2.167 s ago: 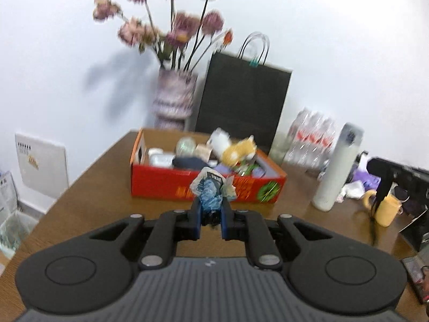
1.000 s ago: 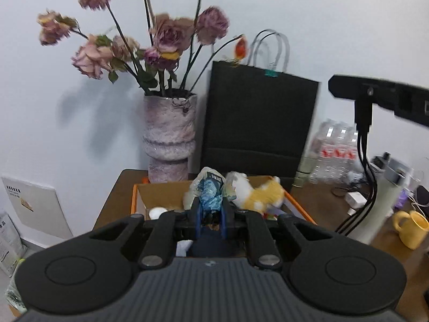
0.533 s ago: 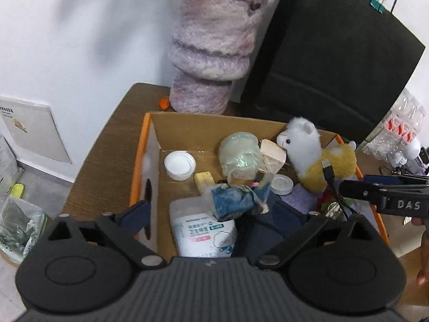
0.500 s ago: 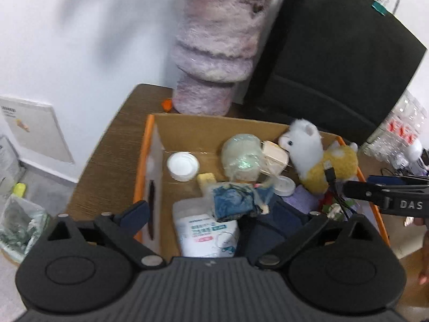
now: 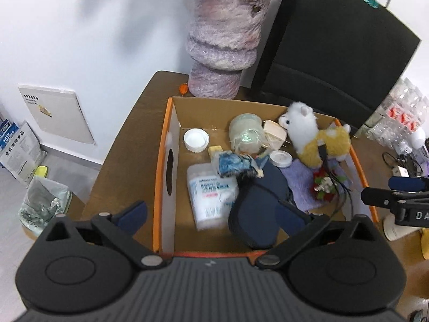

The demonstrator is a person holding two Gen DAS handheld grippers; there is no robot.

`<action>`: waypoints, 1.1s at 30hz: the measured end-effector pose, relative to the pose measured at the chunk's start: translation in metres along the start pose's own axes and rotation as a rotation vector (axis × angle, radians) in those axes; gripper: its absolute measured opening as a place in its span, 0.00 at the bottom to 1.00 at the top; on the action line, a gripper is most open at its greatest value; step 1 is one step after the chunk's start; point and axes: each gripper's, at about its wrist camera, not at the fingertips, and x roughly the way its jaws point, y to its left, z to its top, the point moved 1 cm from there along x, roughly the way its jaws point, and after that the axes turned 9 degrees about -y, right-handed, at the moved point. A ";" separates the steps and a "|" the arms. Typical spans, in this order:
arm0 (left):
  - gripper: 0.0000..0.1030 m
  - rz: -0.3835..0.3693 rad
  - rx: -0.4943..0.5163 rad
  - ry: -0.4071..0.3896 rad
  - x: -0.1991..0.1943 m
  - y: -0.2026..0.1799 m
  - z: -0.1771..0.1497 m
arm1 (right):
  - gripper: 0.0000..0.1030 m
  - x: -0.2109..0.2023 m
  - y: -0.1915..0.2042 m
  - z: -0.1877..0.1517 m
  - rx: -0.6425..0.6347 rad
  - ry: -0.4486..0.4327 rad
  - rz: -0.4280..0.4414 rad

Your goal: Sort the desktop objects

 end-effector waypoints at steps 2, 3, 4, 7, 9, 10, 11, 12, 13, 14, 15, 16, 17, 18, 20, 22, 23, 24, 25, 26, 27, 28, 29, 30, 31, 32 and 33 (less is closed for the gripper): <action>1.00 -0.003 0.010 -0.010 -0.015 -0.001 -0.002 | 0.79 -0.011 0.001 -0.006 -0.012 -0.011 -0.012; 1.00 0.005 0.013 -0.019 -0.022 -0.002 -0.004 | 0.83 -0.017 0.002 -0.008 -0.020 -0.022 -0.020; 1.00 0.015 0.014 -0.031 -0.030 -0.002 -0.005 | 0.88 -0.024 0.003 -0.011 -0.028 -0.038 -0.029; 1.00 0.050 0.027 -0.068 -0.051 -0.007 -0.014 | 0.89 -0.042 0.005 -0.020 -0.031 -0.081 -0.038; 1.00 0.052 0.043 -0.138 -0.066 -0.013 -0.028 | 0.89 -0.055 0.008 -0.031 -0.024 -0.126 -0.039; 1.00 0.055 0.063 -0.181 -0.074 -0.016 -0.039 | 0.92 -0.062 0.010 -0.040 -0.021 -0.165 -0.039; 1.00 0.074 0.085 -0.208 -0.079 -0.020 -0.049 | 0.96 -0.068 0.012 -0.050 -0.023 -0.206 -0.038; 1.00 0.096 0.108 -0.227 -0.082 -0.023 -0.059 | 0.97 -0.073 0.016 -0.062 -0.033 -0.249 -0.038; 1.00 0.115 0.131 -0.243 -0.085 -0.027 -0.070 | 0.97 -0.075 0.019 -0.072 -0.042 -0.276 -0.046; 1.00 0.127 0.147 -0.254 -0.087 -0.030 -0.082 | 0.97 -0.076 0.022 -0.082 -0.050 -0.290 -0.063; 1.00 0.121 0.153 -0.261 -0.089 -0.031 -0.092 | 0.97 -0.076 0.026 -0.092 -0.056 -0.295 -0.078; 1.00 0.108 0.151 -0.260 -0.091 -0.032 -0.104 | 0.97 -0.077 0.029 -0.103 -0.061 -0.301 -0.086; 1.00 0.091 0.143 -0.253 -0.092 -0.032 -0.114 | 0.97 -0.077 0.032 -0.113 -0.065 -0.305 -0.085; 1.00 0.074 0.129 -0.244 -0.093 -0.031 -0.124 | 0.97 -0.079 0.034 -0.125 -0.067 -0.311 -0.083; 1.00 0.062 0.112 -0.235 -0.096 -0.028 -0.147 | 0.97 -0.082 0.037 -0.146 -0.064 -0.327 -0.077; 1.00 0.073 0.105 -0.254 -0.099 -0.026 -0.169 | 0.97 -0.084 0.041 -0.170 -0.064 -0.339 -0.078; 1.00 0.080 0.097 -0.261 -0.100 -0.025 -0.178 | 0.97 -0.085 0.043 -0.181 -0.066 -0.345 -0.081; 1.00 0.083 0.089 -0.263 -0.101 -0.023 -0.187 | 0.97 -0.086 0.045 -0.192 -0.068 -0.351 -0.080; 1.00 0.087 0.078 -0.267 -0.101 -0.022 -0.199 | 0.97 -0.087 0.047 -0.204 -0.070 -0.354 -0.078; 1.00 0.094 0.073 -0.271 -0.102 -0.020 -0.209 | 0.97 -0.086 0.050 -0.214 -0.075 -0.352 -0.075; 1.00 0.104 0.081 -0.275 -0.101 -0.020 -0.220 | 0.97 -0.086 0.051 -0.224 -0.077 -0.351 -0.070; 1.00 0.113 0.098 -0.274 -0.101 -0.020 -0.230 | 0.97 -0.085 0.053 -0.235 -0.077 -0.350 -0.065; 1.00 0.118 0.112 -0.272 -0.100 -0.020 -0.238 | 0.97 -0.083 0.055 -0.245 -0.081 -0.344 -0.059; 1.00 0.122 0.117 -0.271 -0.099 -0.019 -0.247 | 0.98 -0.081 0.057 -0.254 -0.080 -0.337 -0.055; 1.00 0.127 0.117 -0.264 -0.097 -0.017 -0.256 | 0.98 -0.079 0.059 -0.263 -0.083 -0.326 -0.052; 1.00 0.129 0.116 -0.256 -0.096 -0.016 -0.264 | 0.98 -0.076 0.060 -0.271 -0.084 -0.317 -0.051; 1.00 0.125 0.113 -0.246 -0.095 -0.014 -0.272 | 0.98 -0.074 0.061 -0.281 -0.078 -0.313 -0.049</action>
